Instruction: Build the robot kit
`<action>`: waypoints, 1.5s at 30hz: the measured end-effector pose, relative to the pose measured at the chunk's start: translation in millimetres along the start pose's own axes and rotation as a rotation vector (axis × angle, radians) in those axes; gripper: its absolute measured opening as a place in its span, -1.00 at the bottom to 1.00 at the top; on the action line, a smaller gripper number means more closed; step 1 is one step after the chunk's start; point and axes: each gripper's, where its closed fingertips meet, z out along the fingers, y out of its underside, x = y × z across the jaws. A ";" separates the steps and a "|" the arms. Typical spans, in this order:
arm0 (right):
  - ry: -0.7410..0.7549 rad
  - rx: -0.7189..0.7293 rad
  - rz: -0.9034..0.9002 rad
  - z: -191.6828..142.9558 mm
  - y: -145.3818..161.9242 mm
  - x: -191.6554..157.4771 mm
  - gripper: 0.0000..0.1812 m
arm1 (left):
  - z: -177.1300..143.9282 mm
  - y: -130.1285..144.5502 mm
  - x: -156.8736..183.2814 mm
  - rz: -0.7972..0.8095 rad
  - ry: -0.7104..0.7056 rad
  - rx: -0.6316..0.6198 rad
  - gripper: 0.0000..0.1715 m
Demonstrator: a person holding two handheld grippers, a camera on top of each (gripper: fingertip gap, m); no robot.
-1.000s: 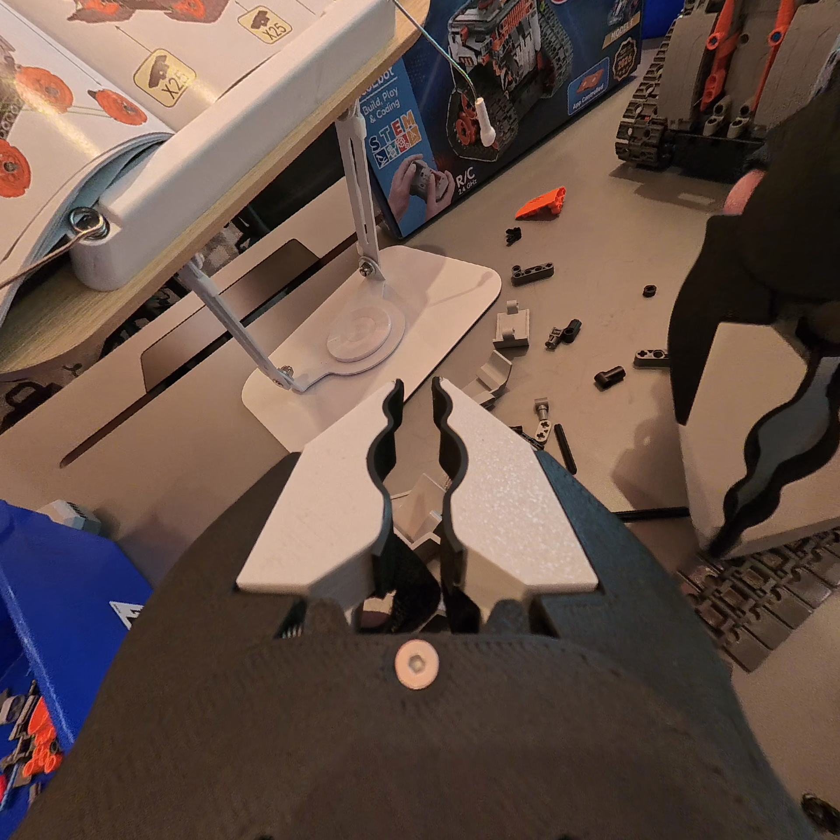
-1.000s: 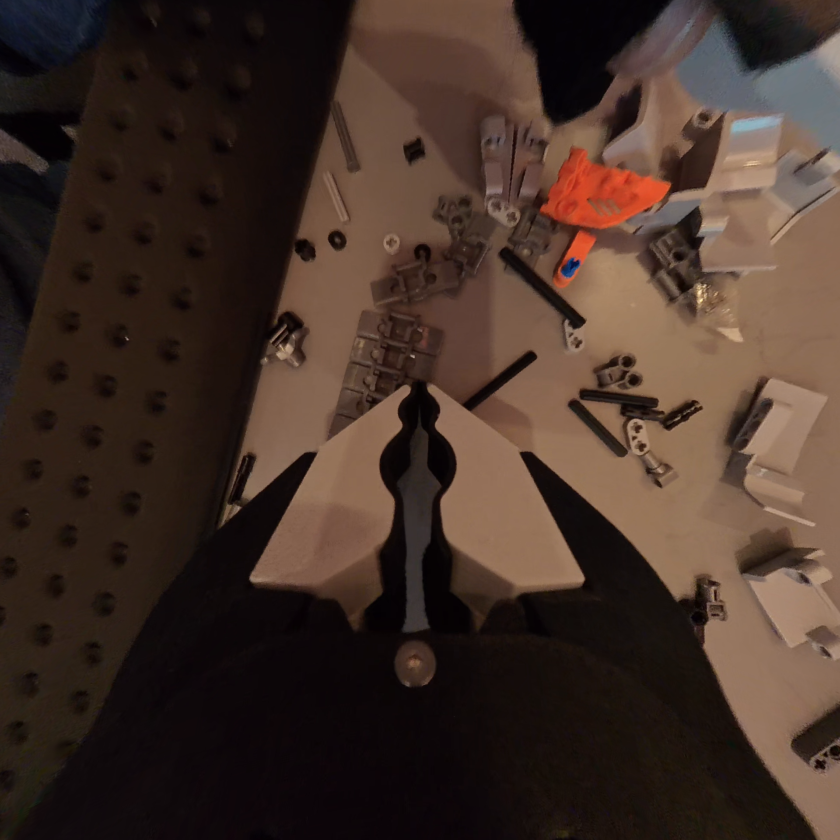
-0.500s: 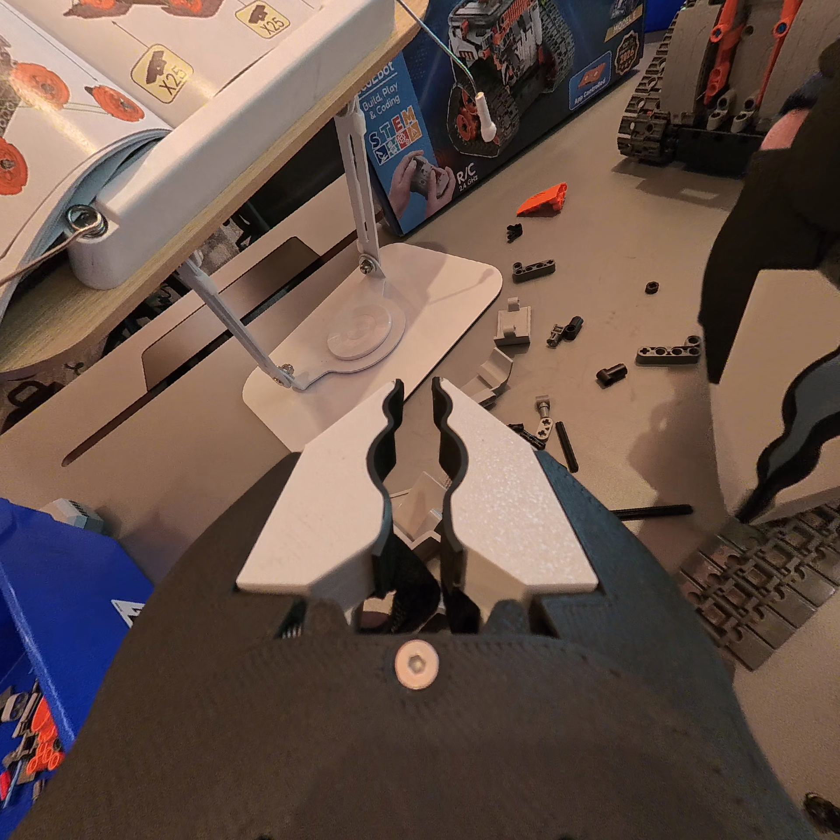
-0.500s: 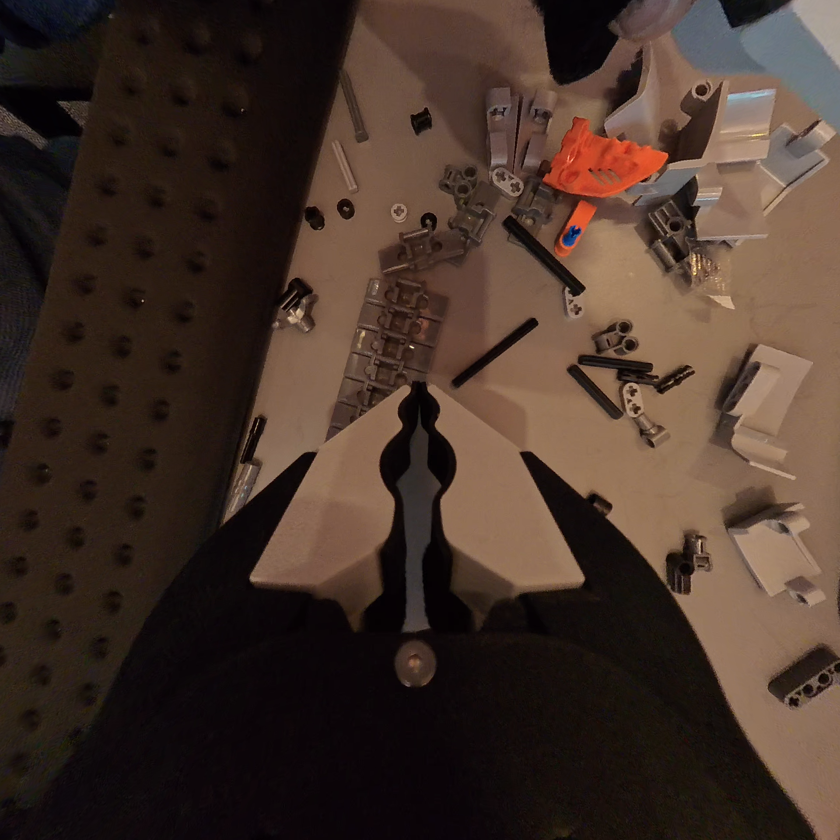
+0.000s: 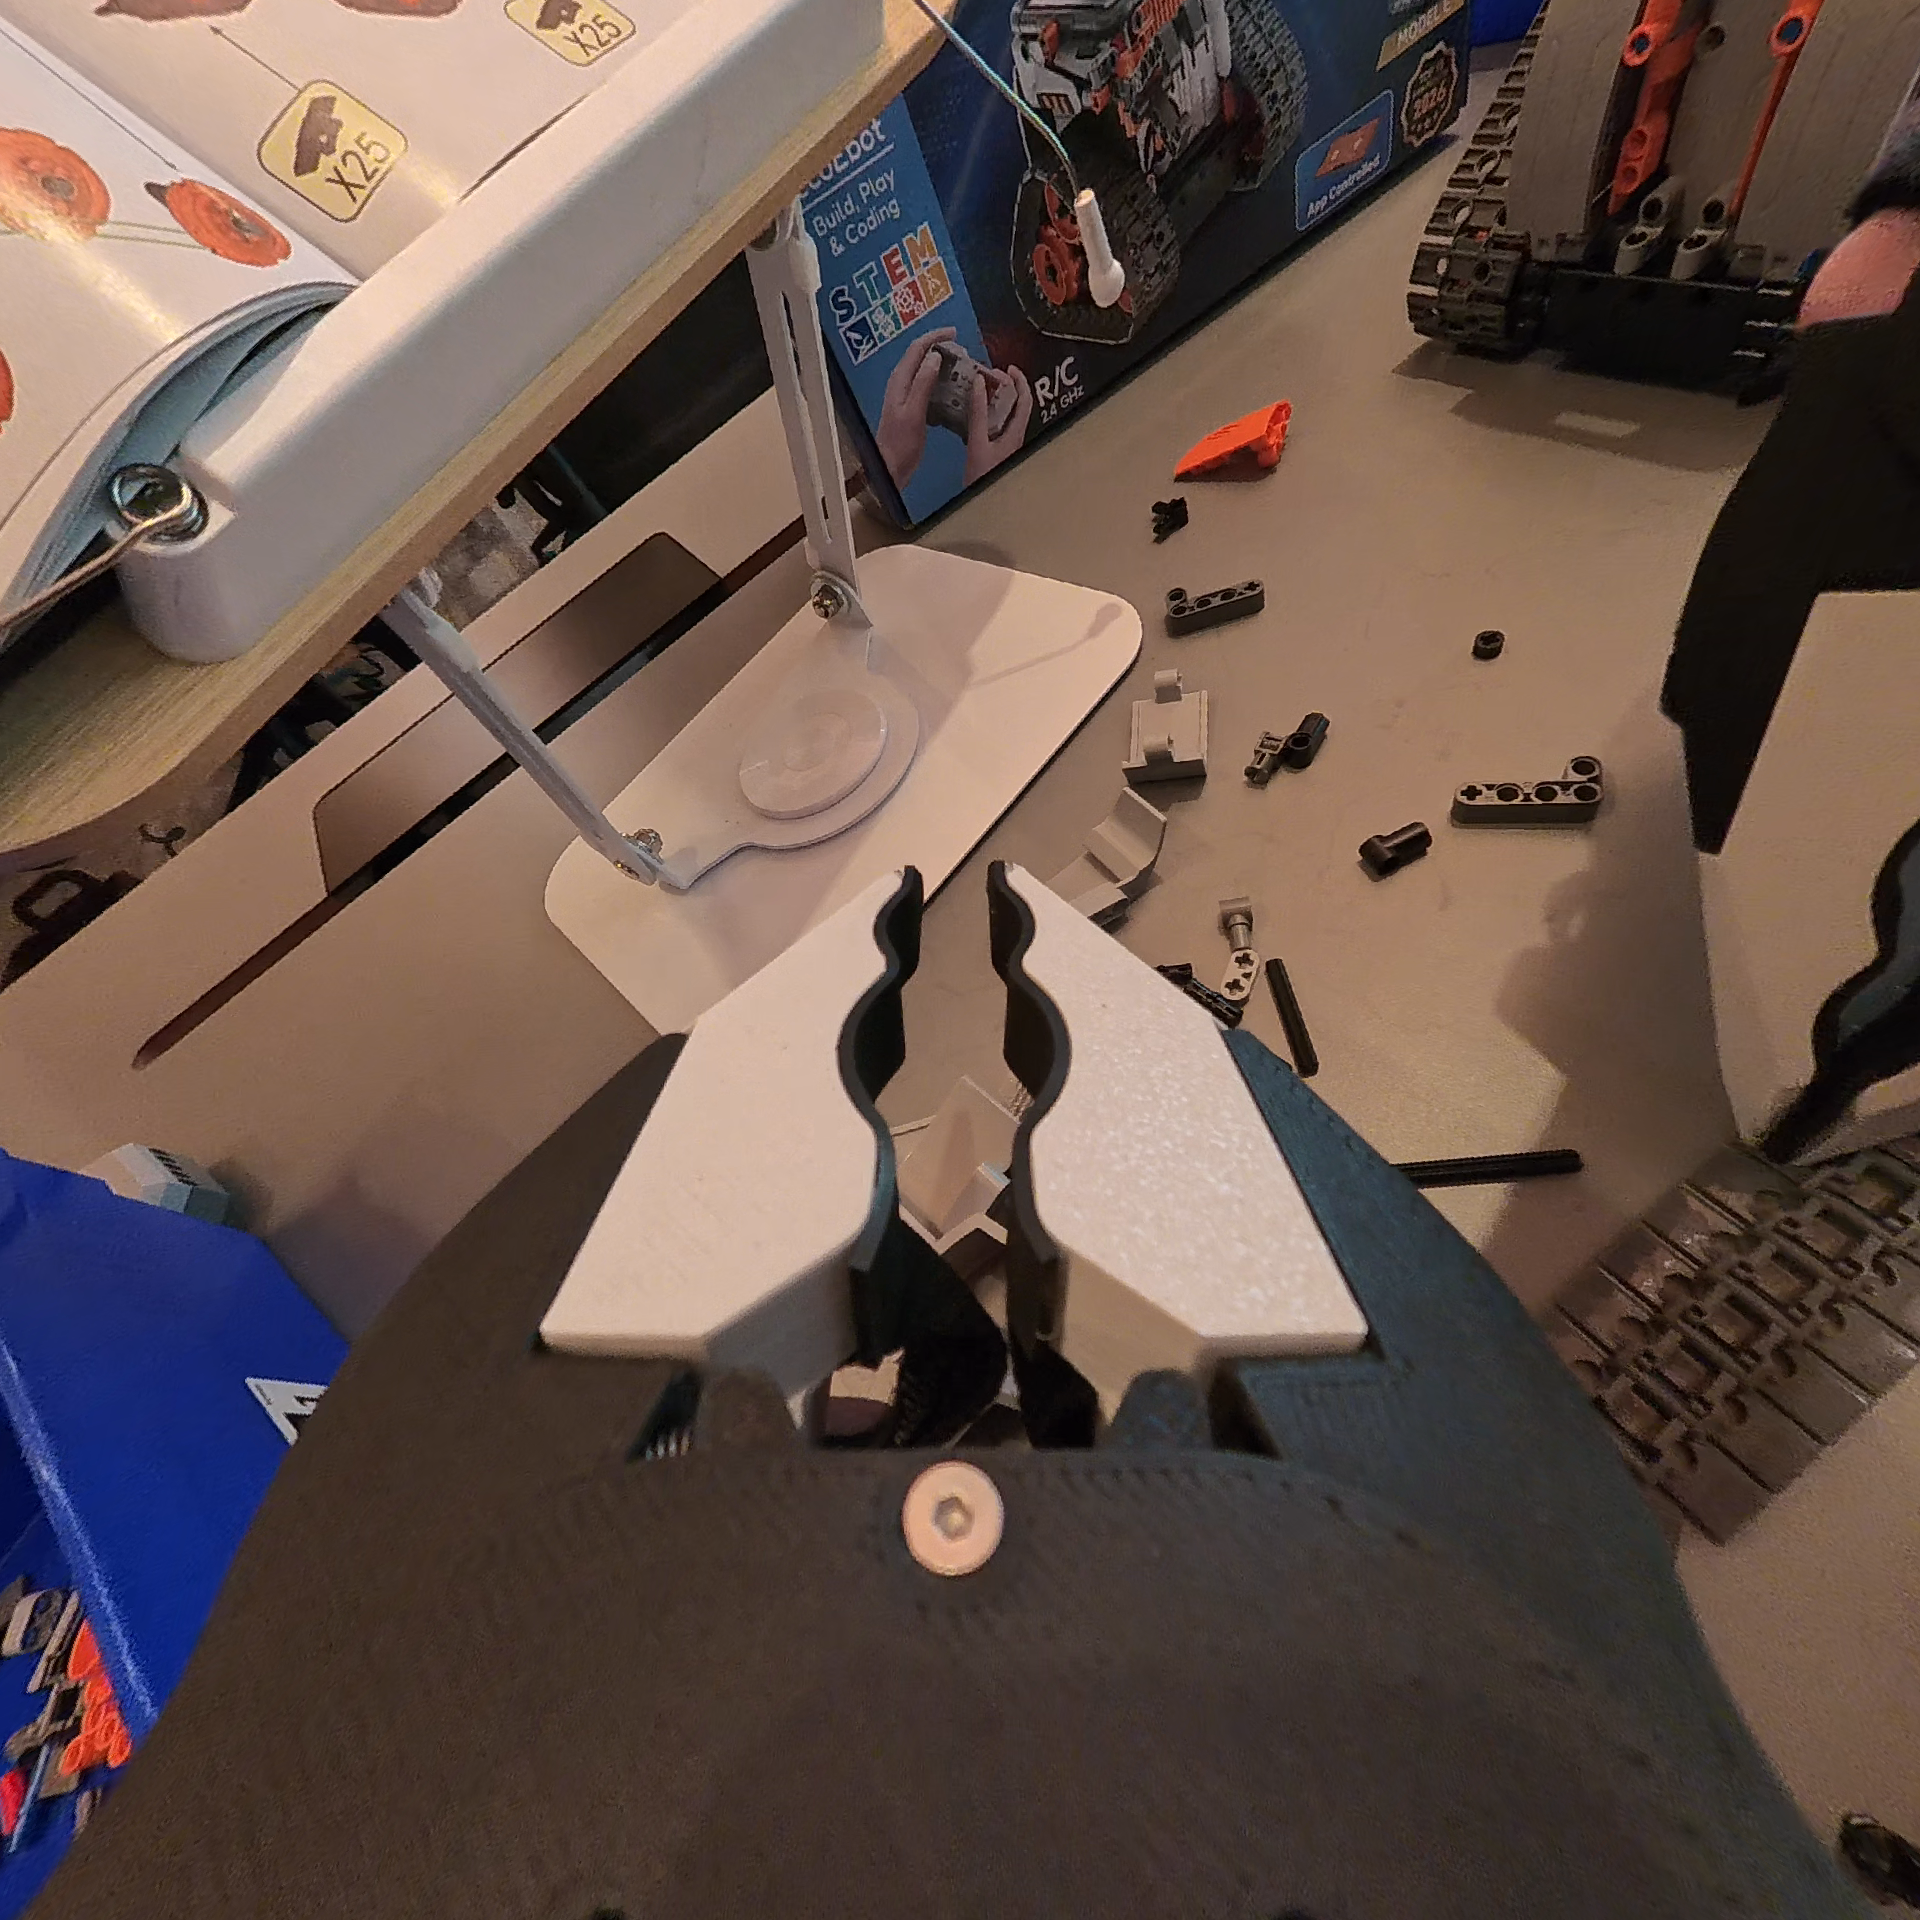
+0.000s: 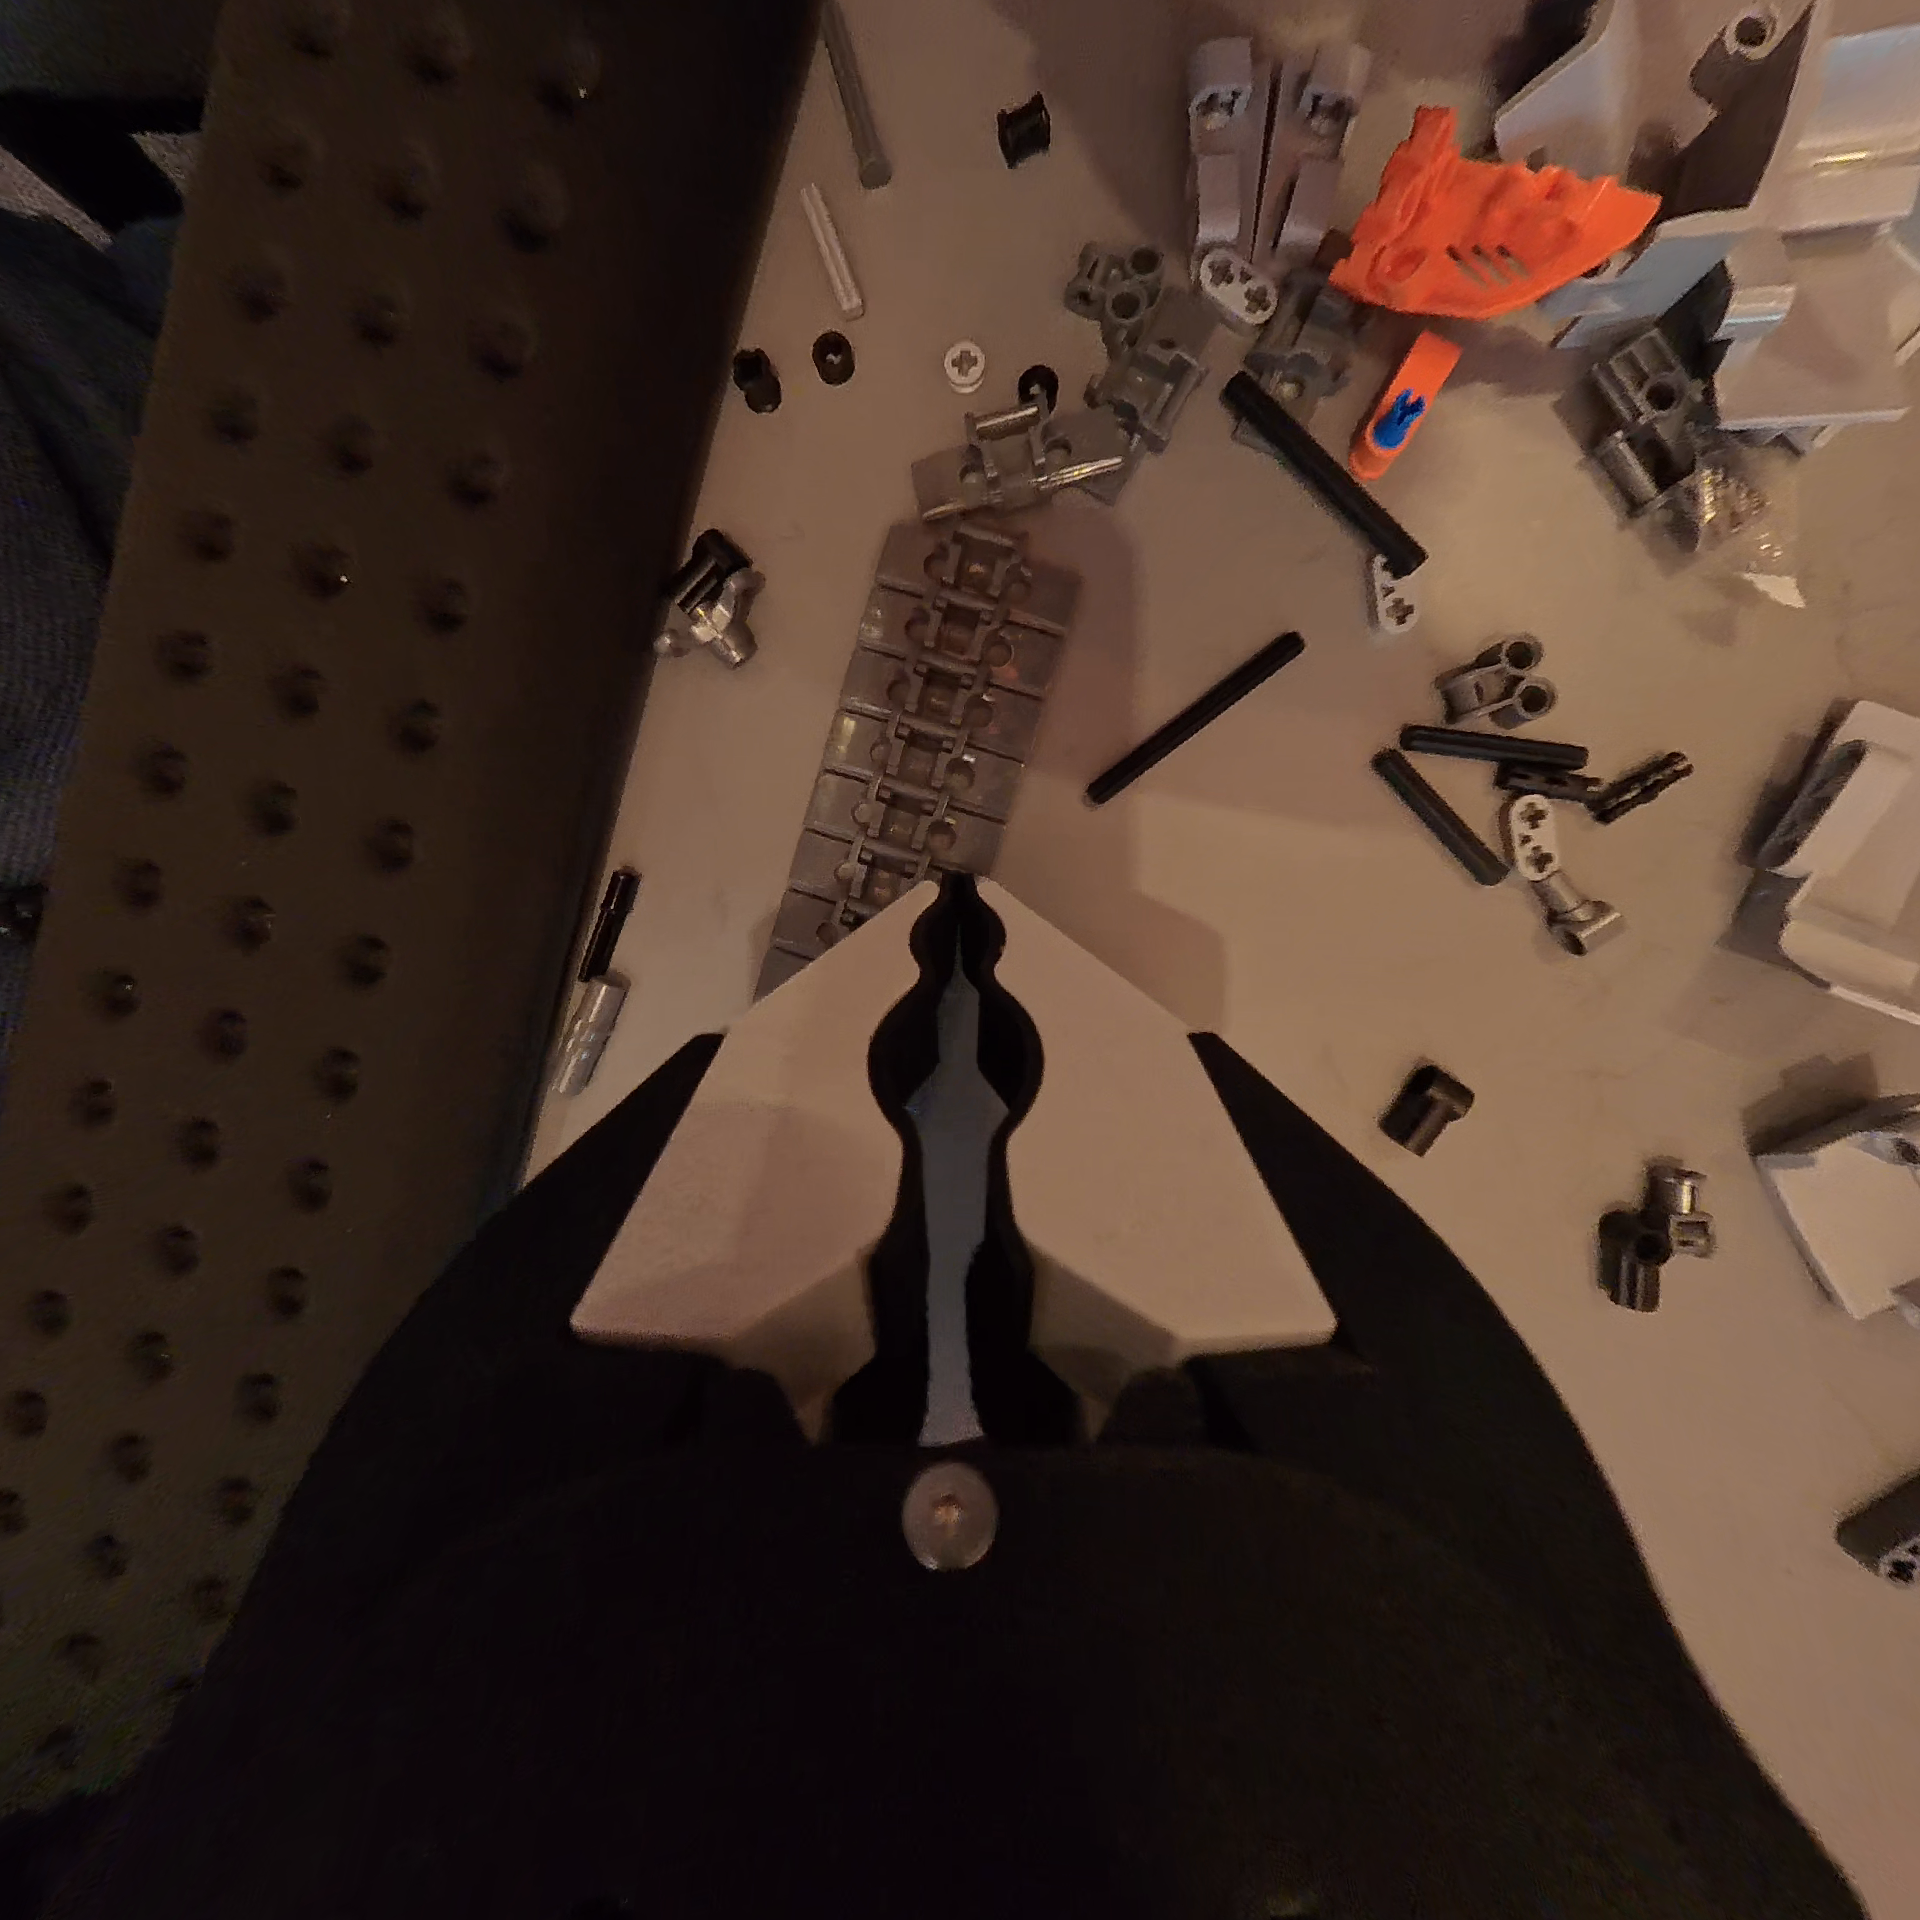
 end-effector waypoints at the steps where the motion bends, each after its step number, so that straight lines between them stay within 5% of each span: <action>1: -0.003 0.001 0.004 0.2 0.2 -0.3 -1.00 | 0.2 0.2 0.5 0.002 0.001 -0.001 -0.86; 45: -0.042 -0.058 0.026 -22.6 42.2 -12.8 -1.00 | 3.3 3.7 2.2 0.011 0.002 -0.022 -0.86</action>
